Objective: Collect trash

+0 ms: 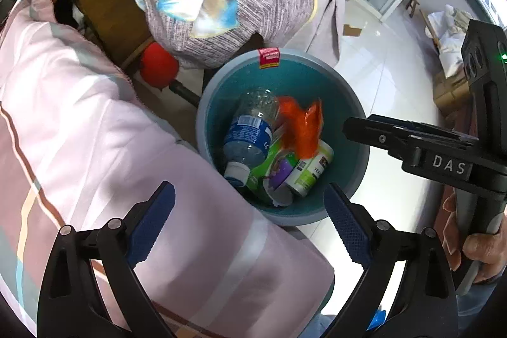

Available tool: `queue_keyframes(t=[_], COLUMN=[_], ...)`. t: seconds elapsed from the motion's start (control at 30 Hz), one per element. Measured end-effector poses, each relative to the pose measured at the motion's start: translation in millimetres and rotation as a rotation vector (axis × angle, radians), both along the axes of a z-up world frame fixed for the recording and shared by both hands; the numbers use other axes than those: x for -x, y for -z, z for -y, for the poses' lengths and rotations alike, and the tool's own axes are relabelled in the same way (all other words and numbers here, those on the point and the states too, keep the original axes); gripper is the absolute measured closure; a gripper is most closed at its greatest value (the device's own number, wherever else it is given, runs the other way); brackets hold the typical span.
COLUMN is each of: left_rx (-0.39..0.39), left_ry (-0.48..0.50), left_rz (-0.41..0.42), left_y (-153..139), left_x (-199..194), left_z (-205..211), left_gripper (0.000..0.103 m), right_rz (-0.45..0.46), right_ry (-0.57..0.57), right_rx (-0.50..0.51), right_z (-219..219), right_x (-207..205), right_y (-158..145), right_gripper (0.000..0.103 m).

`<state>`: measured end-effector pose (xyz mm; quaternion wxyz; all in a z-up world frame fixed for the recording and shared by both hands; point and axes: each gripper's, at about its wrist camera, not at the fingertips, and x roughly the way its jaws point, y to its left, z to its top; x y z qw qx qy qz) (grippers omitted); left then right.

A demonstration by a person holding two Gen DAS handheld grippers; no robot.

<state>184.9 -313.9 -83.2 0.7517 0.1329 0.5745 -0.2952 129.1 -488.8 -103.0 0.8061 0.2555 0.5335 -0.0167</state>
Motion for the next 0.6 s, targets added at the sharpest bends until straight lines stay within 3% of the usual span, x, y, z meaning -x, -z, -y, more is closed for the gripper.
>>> queue_keyframes(t=[0.6], left_rx=[0.001], left_ry=[-0.019], left_rz=[0.054], left_y=[-24], left_x=[28], left_z=[-29], left_gripper=[0.006], right_rz=[0.023], right_ry=[0.009], right_rx=[0.004], right_z=[-19], right_x=[30], right_y=[-28], right_gripper=[0.014])
